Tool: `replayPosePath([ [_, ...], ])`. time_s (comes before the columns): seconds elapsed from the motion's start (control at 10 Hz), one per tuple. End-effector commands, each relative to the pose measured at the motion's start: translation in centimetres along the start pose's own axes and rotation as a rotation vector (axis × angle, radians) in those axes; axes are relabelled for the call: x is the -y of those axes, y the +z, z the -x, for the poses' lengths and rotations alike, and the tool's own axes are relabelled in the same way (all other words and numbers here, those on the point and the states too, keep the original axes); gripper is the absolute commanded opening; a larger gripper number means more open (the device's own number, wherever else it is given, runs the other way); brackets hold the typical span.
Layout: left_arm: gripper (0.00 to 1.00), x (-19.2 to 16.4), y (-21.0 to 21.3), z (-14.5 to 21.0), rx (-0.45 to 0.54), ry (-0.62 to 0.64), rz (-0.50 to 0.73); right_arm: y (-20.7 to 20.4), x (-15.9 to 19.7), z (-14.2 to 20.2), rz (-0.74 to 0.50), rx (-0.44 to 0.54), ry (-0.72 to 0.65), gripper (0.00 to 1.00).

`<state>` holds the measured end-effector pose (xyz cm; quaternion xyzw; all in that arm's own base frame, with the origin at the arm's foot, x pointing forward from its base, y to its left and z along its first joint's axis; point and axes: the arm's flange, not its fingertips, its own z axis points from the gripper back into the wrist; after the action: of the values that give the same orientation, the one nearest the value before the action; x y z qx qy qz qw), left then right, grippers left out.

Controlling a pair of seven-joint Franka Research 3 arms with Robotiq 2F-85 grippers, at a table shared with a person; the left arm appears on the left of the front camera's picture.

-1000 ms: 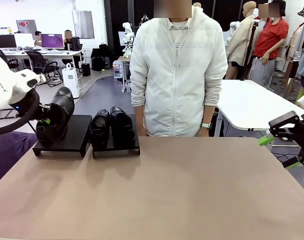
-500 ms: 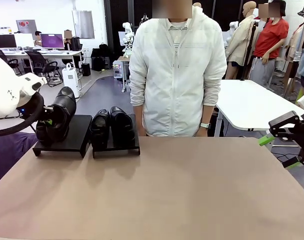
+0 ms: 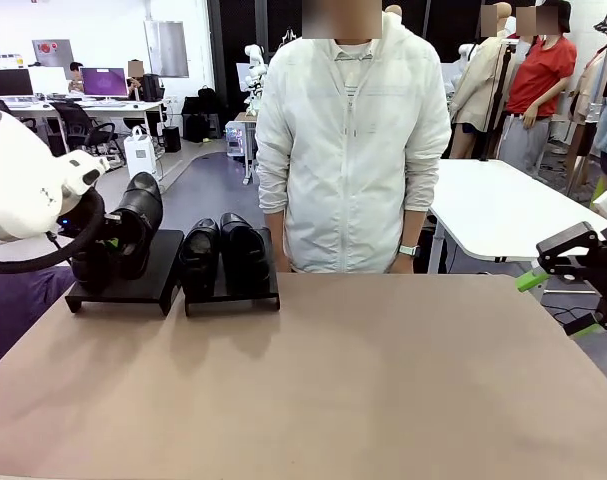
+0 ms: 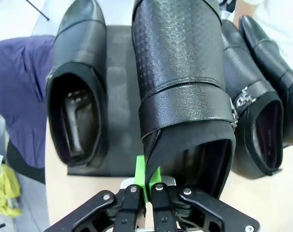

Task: Organize the shoes by placing them on the stand.
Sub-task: Place the Shoe from the middle of the table onto the Shoes Stand.

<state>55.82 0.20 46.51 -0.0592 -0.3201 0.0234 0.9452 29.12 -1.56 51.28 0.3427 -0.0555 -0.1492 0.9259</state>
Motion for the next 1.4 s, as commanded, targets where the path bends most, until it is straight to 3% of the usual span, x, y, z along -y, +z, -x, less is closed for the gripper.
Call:
replayPosePath([
  [0.0, 0.0, -0.4, -1.2, -1.4, 0.031, -0.01, 0.04, 0.1, -0.1, -0.2, -0.034, -0.006, 0.022, 1.0],
  [0.4, 0.0, -0.7, -3.7, -1.6, -0.019, 0.028, 0.01, 0.1, -0.1, -0.2, -0.034, -0.006, 0.022, 1.0],
  [0.5, 0.43, -0.7, -3.9, -1.7, -0.027, 0.03, 0.012, 0.1, -0.1, -0.2, -0.034, -0.006, 0.022, 1.0],
  [0.6, 0.97, -0.6, -4.1, -1.8, -0.034, 0.029, 0.013, 0.1, -0.1, -0.2, -0.034, -0.006, 0.022, 1.0],
  [1.2, 1.0, -0.6, -1.9, -1.5, -0.017, -0.004, 0.041, 0.1, -0.1, -0.2, -0.034, -0.006, 0.022, 1.0],
  [1.3, 1.0, -0.2, 0.0, -1.2, -0.115, 0.002, 0.138, 0.1, -0.1, -0.2, -0.034, -0.006, 0.022, 1.0],
])
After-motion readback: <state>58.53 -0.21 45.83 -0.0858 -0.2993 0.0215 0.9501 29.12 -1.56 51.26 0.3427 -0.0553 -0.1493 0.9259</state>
